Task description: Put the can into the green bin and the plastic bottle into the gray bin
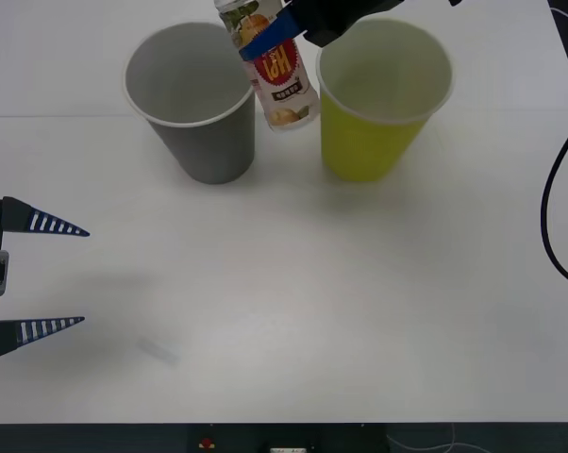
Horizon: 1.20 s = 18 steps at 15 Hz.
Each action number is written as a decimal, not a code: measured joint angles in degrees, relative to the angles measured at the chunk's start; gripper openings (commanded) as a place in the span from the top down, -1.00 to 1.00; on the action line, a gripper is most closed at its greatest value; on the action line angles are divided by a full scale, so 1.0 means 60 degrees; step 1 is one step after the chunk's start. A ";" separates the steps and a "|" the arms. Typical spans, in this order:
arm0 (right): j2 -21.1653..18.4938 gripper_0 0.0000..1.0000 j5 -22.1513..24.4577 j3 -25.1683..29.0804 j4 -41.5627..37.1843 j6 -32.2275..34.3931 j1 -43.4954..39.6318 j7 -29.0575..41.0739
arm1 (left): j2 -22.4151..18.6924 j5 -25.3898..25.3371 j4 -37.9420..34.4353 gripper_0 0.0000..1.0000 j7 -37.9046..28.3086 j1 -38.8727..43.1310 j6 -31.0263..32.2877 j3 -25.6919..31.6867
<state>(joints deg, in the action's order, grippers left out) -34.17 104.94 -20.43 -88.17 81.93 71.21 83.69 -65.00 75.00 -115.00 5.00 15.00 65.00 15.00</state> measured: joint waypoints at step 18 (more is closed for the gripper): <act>0.2575 -0.29 0.1221 -0.2016 0.4428 -0.3576 0.1802 -0.1627 | 0.0000 0.0000 0.0001 -1.00 0.0000 0.0000 0.0000 0.0000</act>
<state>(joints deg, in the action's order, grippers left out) -18.72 112.27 -32.52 -61.61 60.47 82.03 73.92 -65.00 75.00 -115.00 5.00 15.00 65.00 15.00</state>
